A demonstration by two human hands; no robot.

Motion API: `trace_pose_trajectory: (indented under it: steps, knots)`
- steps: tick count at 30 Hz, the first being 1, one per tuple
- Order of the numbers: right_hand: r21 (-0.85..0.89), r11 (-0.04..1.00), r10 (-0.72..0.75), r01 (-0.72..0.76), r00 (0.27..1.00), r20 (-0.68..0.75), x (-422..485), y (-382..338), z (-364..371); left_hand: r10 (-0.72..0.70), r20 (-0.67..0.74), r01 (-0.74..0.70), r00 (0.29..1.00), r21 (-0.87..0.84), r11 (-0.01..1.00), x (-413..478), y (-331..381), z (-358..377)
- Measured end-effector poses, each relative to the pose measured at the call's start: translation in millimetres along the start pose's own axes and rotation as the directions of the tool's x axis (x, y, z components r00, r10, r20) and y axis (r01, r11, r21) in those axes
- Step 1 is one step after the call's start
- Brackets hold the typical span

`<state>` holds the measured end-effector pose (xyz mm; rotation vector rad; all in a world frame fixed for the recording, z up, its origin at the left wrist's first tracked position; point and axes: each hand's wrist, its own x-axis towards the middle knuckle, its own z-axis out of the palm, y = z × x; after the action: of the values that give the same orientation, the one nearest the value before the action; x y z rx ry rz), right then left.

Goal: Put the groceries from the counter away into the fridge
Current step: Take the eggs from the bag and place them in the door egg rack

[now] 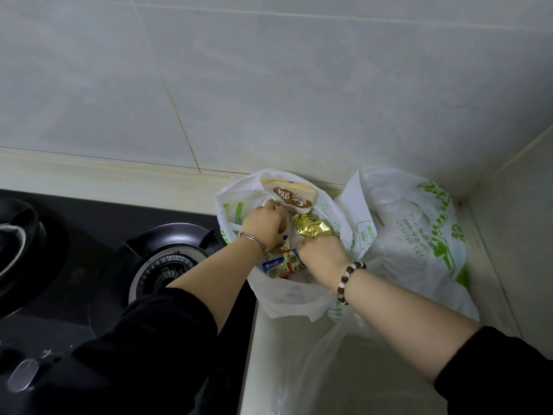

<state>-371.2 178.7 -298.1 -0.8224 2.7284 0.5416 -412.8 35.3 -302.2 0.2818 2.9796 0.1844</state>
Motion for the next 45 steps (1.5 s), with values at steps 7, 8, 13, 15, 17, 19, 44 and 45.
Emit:
trace_pose_trajectory:
  steps: [7,8,13,15,17,19,44,45]
  knots:
    - [0.12,0.993,-0.005,0.022,0.989,-0.146,-8.5,6.8,-24.4,-0.098,-0.242,0.039,0.965,-0.236,0.971,-34.2,0.0,-35.3]
    - [0.153,0.988,0.001,0.027,0.983,-0.182,-9.9,7.8,-29.8,-0.15,-0.26,0.065,0.954,-0.308,0.949,-40.7,-0.3,-41.9]
    - [0.383,0.923,0.072,0.045,0.956,-0.284,-19.5,2.8,-62.4,-0.434,-0.136,0.2,0.89,-0.741,0.641,-80.4,-5.8,-67.5]
    - [0.468,0.881,0.093,0.075,0.941,-0.325,-23.4,-6.7,-77.7,-0.455,-0.072,0.178,0.888,-0.857,0.484,-99.3,-11.0,-76.6]
    - [0.548,0.831,0.118,0.099,0.93,-0.347,-26.7,-18.7,-93.1,-0.491,-0.032,0.17,0.871,-0.917,0.361,-120.6,-17.2,-87.1]
    - [0.667,0.738,0.154,0.101,0.937,-0.313,-29.8,-34.3,-108.8,-0.553,0.002,0.161,0.833,-0.958,0.238,-144.9,-24.4,-98.1]
    - [0.932,-0.199,-0.722,0.302,0.598,-0.348,-292.9,-467.9,-297.8,-0.978,0.202,-0.429,0.05,-0.88,-0.203,-736.5,-53.7,-167.0]
    - [0.932,-0.217,-0.744,0.29,0.569,-0.351,-314.5,-486.8,-301.7,-0.983,0.182,-0.426,0.019,-0.888,-0.172,-767.3,-43.6,-168.6]
